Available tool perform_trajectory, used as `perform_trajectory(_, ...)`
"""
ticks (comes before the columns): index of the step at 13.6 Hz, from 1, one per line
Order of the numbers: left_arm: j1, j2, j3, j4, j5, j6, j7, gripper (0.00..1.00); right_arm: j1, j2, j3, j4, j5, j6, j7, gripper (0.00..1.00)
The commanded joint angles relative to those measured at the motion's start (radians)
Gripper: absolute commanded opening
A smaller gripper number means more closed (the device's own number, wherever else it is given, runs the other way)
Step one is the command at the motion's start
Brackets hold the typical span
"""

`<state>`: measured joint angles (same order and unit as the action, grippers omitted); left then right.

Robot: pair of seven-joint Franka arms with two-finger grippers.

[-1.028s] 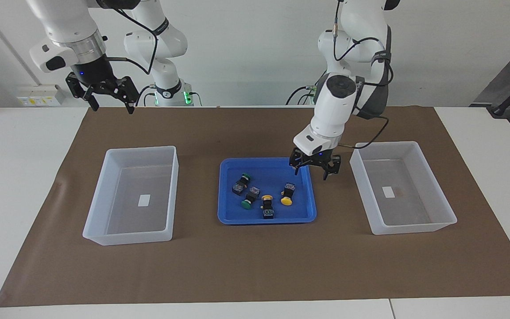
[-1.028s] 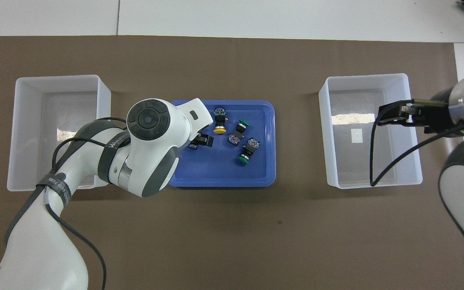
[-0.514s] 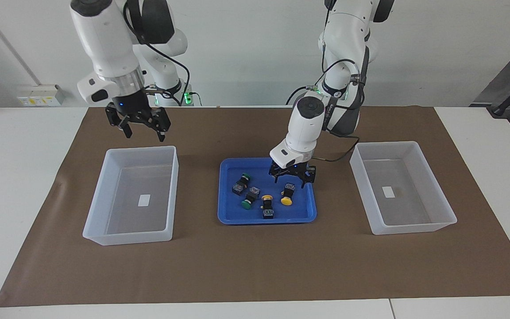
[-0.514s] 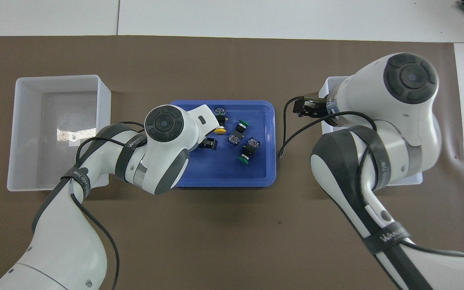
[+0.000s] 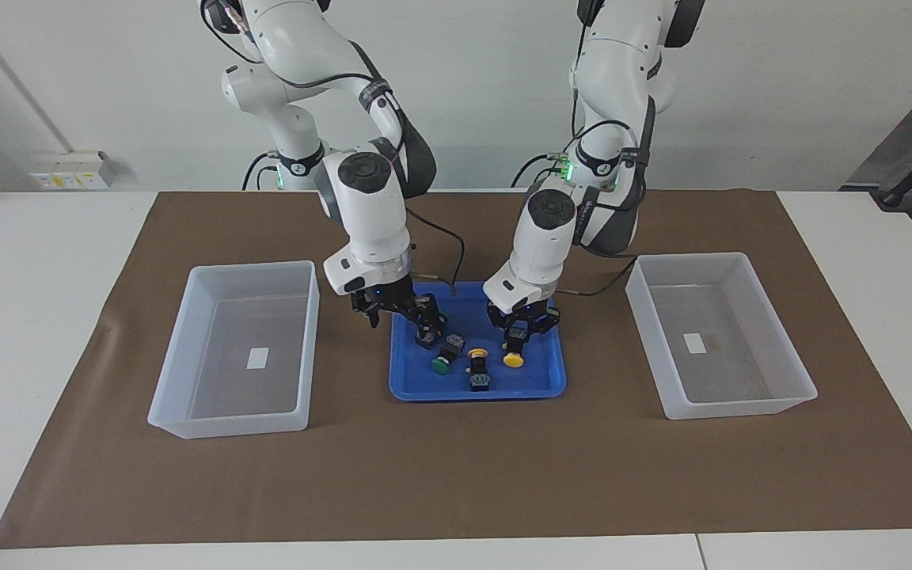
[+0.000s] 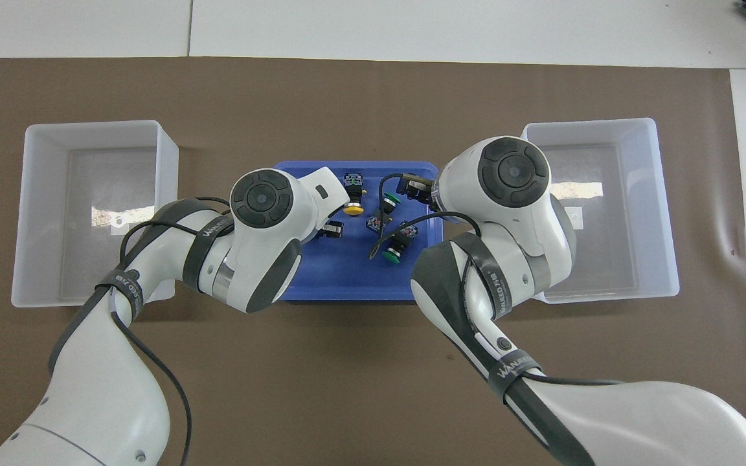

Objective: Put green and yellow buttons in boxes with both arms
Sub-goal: 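Reach both grippers into the blue tray toward the buttons, then carry a yellow button to the near box with the left gripper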

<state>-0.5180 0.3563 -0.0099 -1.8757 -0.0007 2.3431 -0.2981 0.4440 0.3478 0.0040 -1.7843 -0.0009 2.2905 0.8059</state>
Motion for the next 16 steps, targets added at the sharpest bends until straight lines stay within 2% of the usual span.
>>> perform_trajectory(1,0.053,-0.129,0.011,-0.026,-0.001,-0.069,-0.009,0.0,0.021,0.025,0.001,-0.02,0.022,0.055,0.038,1.0)
perform_trajectory(4,0.177,-0.238,0.011,-0.031,-0.001,-0.181,0.007,0.0,0.033,0.083,0.002,-0.012,0.012,0.151,-0.057,1.0)
perform_trajectory(6,0.27,-0.278,0.013,-0.031,-0.001,-0.214,0.058,0.0,0.048,0.103,0.002,-0.01,0.013,0.211,-0.143,1.0)
perform_trajectory(8,0.366,-0.289,0.011,-0.026,-0.001,-0.214,0.185,0.0,0.048,0.112,0.002,-0.01,0.006,0.222,-0.16,1.0)
perform_trajectory(11,0.472,-0.289,0.008,-0.077,-0.001,-0.109,0.376,0.0,0.051,0.149,0.002,-0.012,0.006,0.268,-0.217,1.0)
perform_trajectory(14,0.533,-0.278,0.008,-0.154,-0.001,0.013,0.453,0.0,0.065,0.152,0.002,-0.027,0.006,0.268,-0.217,1.0)
perform_trajectory(16,0.556,-0.257,0.008,-0.206,-0.001,0.105,0.5,0.0,0.065,0.151,0.002,-0.03,0.006,0.27,-0.218,0.9)
